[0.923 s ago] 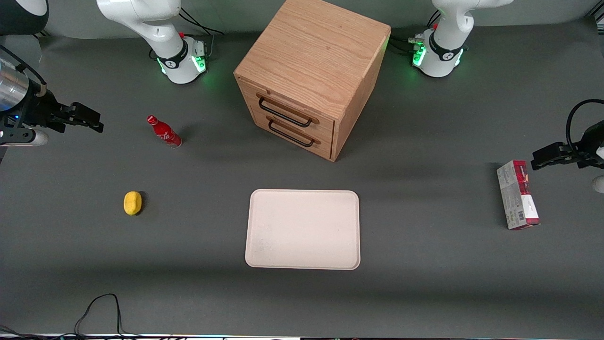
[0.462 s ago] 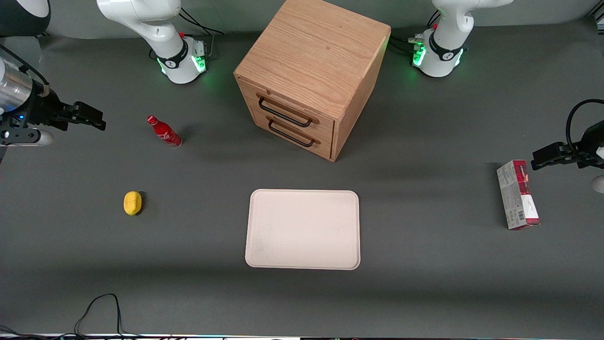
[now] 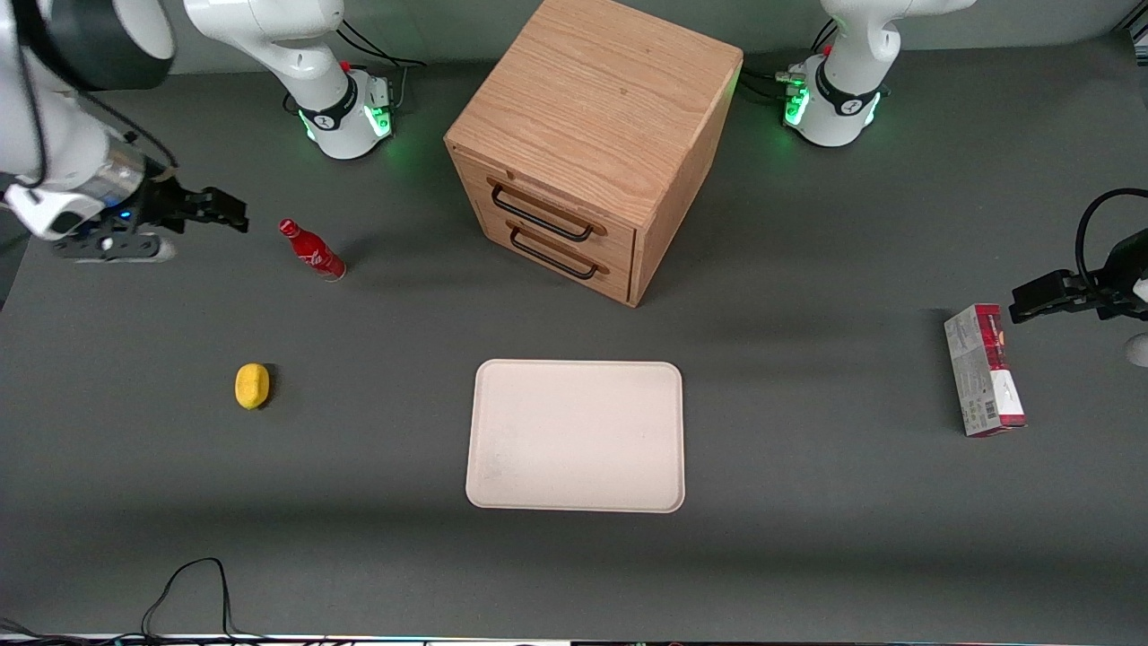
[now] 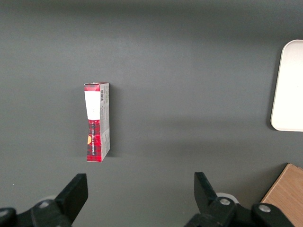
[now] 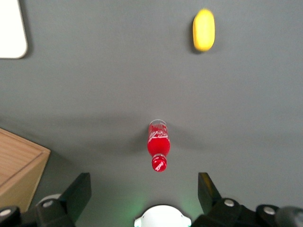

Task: Place coke bottle on tray
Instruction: 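Move the open right gripper down over the red Coca-Cola bottle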

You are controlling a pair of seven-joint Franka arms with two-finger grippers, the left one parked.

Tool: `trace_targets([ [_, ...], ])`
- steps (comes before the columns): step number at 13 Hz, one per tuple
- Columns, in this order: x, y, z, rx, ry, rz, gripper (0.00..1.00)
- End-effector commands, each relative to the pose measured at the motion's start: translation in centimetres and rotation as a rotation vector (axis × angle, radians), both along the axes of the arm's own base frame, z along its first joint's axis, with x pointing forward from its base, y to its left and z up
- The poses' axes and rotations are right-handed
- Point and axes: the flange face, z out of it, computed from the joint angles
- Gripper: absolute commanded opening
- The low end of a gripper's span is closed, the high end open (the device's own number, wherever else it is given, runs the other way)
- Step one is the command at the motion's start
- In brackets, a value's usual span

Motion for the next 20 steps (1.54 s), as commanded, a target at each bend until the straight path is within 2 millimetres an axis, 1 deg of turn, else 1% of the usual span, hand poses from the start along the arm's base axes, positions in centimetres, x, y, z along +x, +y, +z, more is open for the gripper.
trace_targets([
  [1, -6.0, -0.6, -5.4, 0.023, -0.056, -0.017, 1.0],
  [3, -8.0, -1.1, -9.1, 0.031, -0.085, -0.009, 1.0],
  [4, -8.6, -1.9, -11.0, 0.044, -0.102, -0.004, 1.0],
  [5, -9.2, -2.0, -12.7, 0.049, -0.098, -0.007, 1.0],
  [8, -9.8, -2.0, -15.3, 0.046, -0.099, -0.009, 1.0],
  [10, -10.2, -1.9, -16.5, 0.044, -0.091, -0.016, 1.0],
  [14, -9.7, -1.9, -18.4, 0.04, -0.097, -0.017, 1.0],
  [17, -9.8, -1.6, -18.6, 0.04, -0.087, -0.017, 1.0],
  [18, -9.9, -1.6, -18.8, 0.04, -0.082, -0.017, 0.98],
  [19, -10.0, -1.6, -18.8, 0.039, -0.079, -0.016, 0.83],
  [20, -10.0, -1.5, -18.8, 0.04, -0.077, -0.015, 0.55],
])
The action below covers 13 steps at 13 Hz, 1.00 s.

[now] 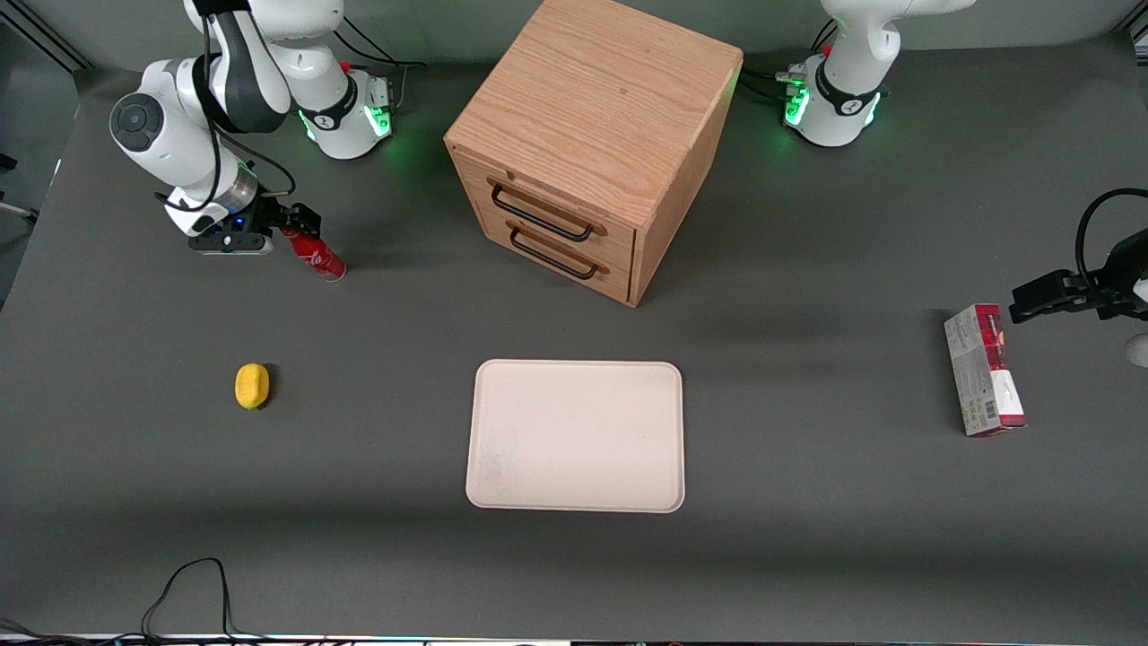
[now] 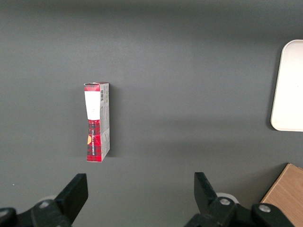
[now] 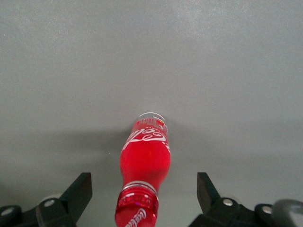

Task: Place coke bottle on tray
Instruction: 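Close the right gripper around the bottle's neck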

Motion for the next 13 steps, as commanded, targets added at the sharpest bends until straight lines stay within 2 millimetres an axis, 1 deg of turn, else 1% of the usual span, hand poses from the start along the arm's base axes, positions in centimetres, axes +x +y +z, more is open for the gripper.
trace_targets([
  [1, -1.0, 0.3, -0.8, 0.019, 0.006, 0.003, 0.34],
  [2, -0.9, 0.3, -1.0, 0.018, 0.012, 0.003, 0.2],
  [4, -0.9, 0.6, -1.1, 0.031, 0.028, -0.007, 0.03],
  [5, -0.5, 0.9, -0.7, 0.047, 0.035, -0.016, 0.0],
  [6, 0.1, 1.0, -0.1, 0.047, 0.043, -0.012, 0.0],
  [7, 1.2, 1.2, 0.9, 0.047, 0.045, -0.008, 0.0],
  [8, 2.5, 1.5, 2.2, 0.048, 0.049, -0.001, 0.0],
  [10, 6.4, 2.3, 6.1, 0.051, 0.048, 0.016, 0.0],
  [11, 8.7, 2.6, 8.5, 0.053, 0.056, 0.025, 0.0],
  [12, 10.9, 3.6, 11.2, 0.056, 0.061, 0.048, 0.0],
  [13, 13.5, 4.5, 14.2, 0.061, 0.067, 0.064, 0.0],
])
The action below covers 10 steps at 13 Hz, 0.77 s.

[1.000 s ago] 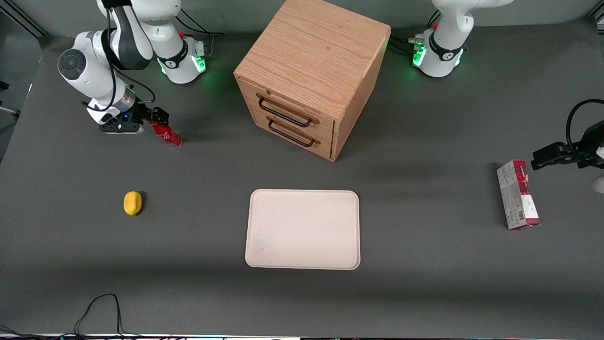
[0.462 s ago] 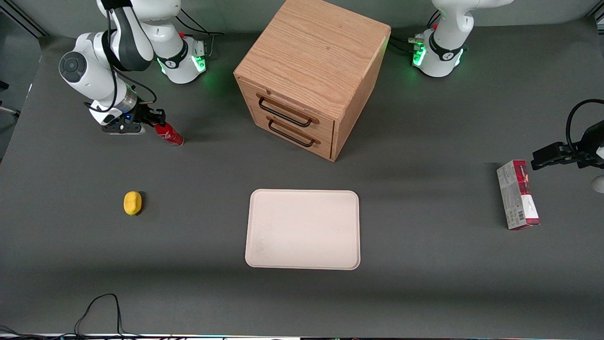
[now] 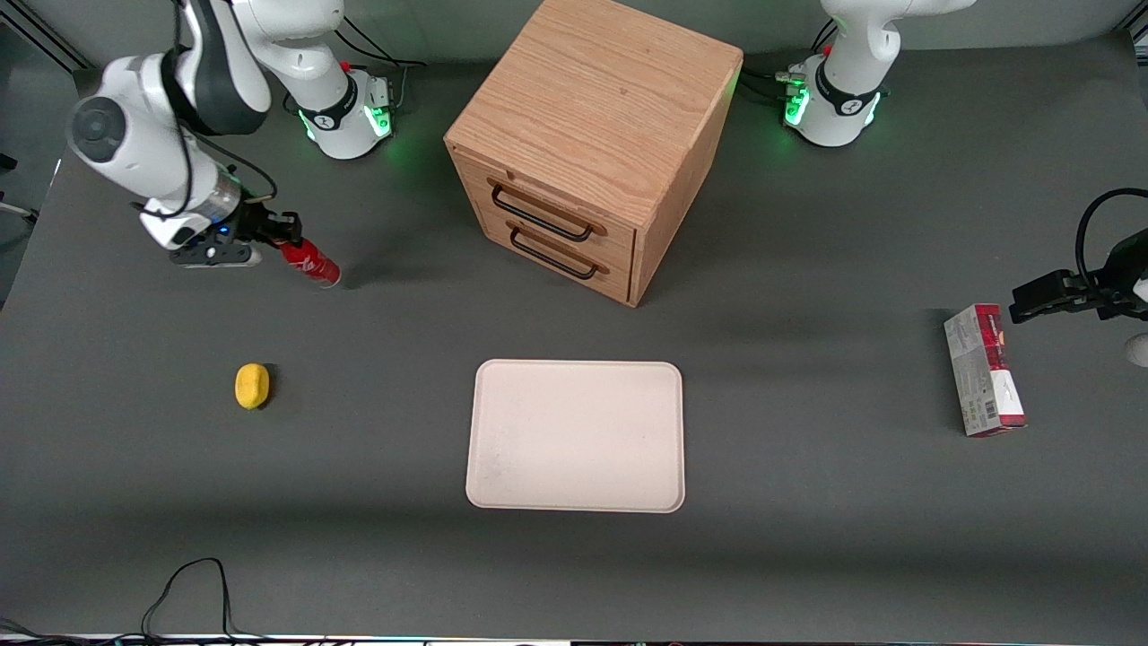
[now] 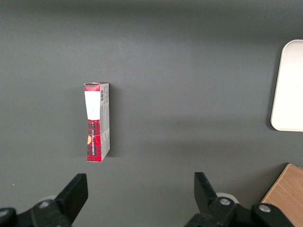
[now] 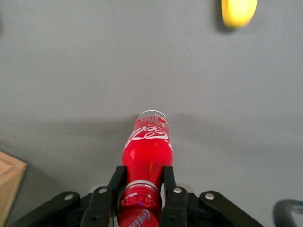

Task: Place coke bottle on tray
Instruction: 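Lift the bottle and carry it toward the cream tray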

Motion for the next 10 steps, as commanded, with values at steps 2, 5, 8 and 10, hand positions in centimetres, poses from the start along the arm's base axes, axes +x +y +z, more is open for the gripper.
trace_targets([
  [2, 10.5, 3.4, 10.2, 0.037, 0.053, 0.041, 0.0],
  [5, 16.0, 5.5, 16.2, 0.073, 0.027, 0.048, 0.0],
  [8, 19.9, 9.0, 19.7, 0.09, -0.005, 0.083, 0.0],
  [10, 22.0, 12.1, 20.0, 0.125, -0.028, 0.096, 0.0],
])
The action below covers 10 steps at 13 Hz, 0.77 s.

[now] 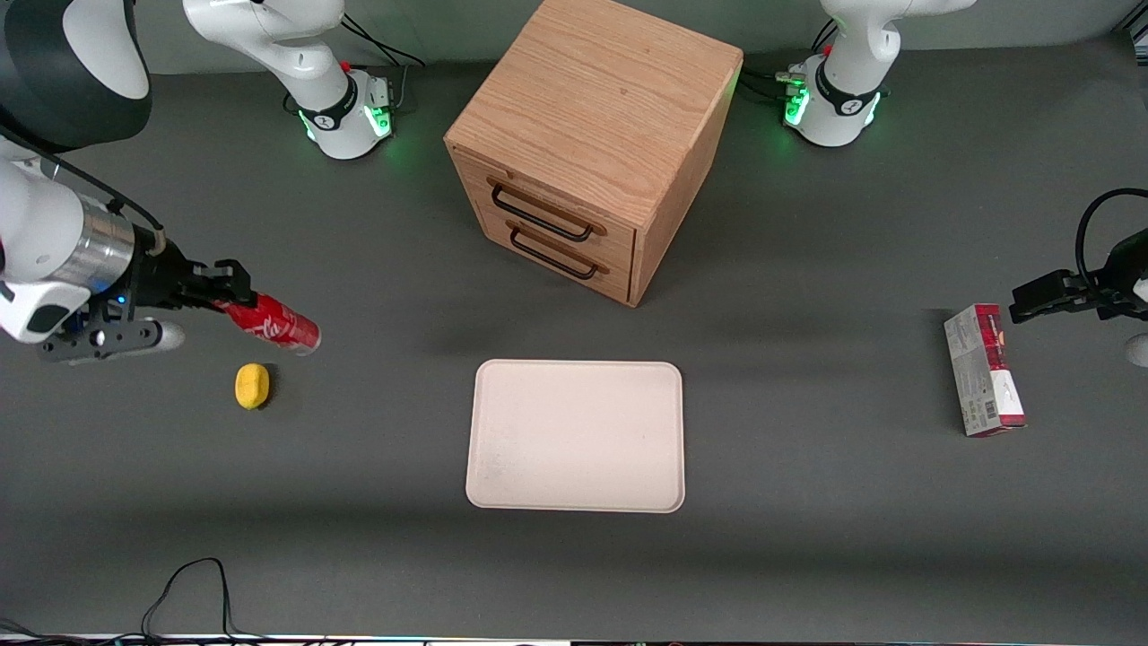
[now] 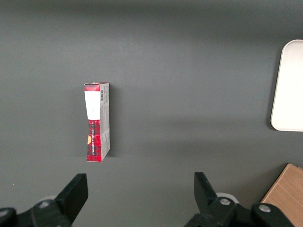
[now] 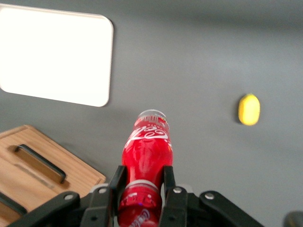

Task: Place coke bottle on tray
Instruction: 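Lift the bottle and carry it toward the cream tray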

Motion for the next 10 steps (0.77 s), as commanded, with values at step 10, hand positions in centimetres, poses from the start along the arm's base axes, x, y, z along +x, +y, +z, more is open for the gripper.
trace_targets([
  [10, 7.9, 20.6, -17.2, -0.018, -0.199, 0.152, 0.0],
])
